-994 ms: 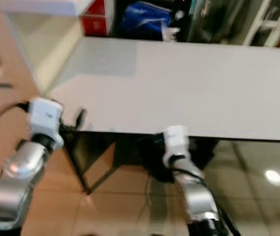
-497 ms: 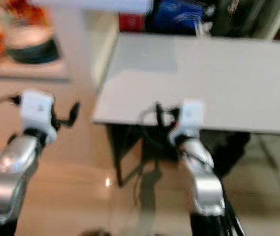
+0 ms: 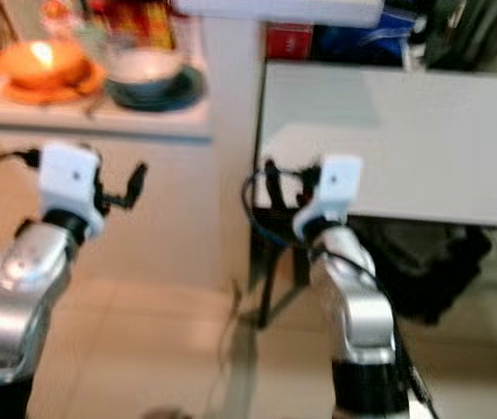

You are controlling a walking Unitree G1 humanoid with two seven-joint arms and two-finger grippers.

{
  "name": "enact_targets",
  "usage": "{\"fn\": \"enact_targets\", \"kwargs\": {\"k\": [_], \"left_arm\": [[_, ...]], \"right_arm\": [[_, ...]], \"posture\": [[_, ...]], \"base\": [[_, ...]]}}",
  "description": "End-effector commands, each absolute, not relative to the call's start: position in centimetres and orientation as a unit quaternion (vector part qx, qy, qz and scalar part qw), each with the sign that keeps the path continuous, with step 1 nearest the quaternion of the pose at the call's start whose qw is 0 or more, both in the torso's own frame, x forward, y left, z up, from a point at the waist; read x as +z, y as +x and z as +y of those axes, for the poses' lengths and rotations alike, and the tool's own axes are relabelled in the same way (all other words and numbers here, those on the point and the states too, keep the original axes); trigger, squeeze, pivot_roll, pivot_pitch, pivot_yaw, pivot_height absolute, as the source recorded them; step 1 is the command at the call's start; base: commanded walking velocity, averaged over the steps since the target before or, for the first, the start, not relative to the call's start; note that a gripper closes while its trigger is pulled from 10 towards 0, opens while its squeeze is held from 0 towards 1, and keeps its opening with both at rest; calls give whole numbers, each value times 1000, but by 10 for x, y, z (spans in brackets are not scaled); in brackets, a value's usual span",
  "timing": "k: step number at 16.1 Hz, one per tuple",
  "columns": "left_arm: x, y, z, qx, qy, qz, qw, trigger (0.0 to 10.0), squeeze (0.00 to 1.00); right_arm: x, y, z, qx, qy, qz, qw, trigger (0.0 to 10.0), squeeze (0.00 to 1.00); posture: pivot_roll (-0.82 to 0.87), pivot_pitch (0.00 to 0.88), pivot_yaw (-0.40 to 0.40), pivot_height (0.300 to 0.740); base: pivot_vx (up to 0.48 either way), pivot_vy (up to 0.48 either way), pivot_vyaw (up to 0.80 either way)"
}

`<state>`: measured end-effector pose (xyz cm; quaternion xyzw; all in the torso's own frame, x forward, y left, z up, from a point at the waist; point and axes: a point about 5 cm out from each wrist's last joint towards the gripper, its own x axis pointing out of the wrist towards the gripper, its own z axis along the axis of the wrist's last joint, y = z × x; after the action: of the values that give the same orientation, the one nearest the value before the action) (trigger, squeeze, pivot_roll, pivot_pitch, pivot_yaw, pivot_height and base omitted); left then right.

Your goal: Setting the table

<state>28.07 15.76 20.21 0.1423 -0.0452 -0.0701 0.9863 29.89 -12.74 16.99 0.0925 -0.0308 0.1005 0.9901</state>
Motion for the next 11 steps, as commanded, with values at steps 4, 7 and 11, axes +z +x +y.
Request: {"fn": "enact_targets", "kwargs": {"k": [4,7,11], "left_arm": [[206,276,163,-49,149,-49,986,10000,0],[210,274,164,-40,150,-51,987,10000,0],[215,275,168,-37,150,-56,986,10000,0]], "right_arm": [[172,301,-119,122,113,-21,986,10000,1000],[172,307,-117,124,105,-9,987,10000,1000],[176,314,-113,132,73,-8,988,10000,0]], "posture": [[78,1,-34,740],[87,4,-40,740],[90,0,-30,740]], "base": [[0,480,0],[0,0,0],[313,0,0]]}}
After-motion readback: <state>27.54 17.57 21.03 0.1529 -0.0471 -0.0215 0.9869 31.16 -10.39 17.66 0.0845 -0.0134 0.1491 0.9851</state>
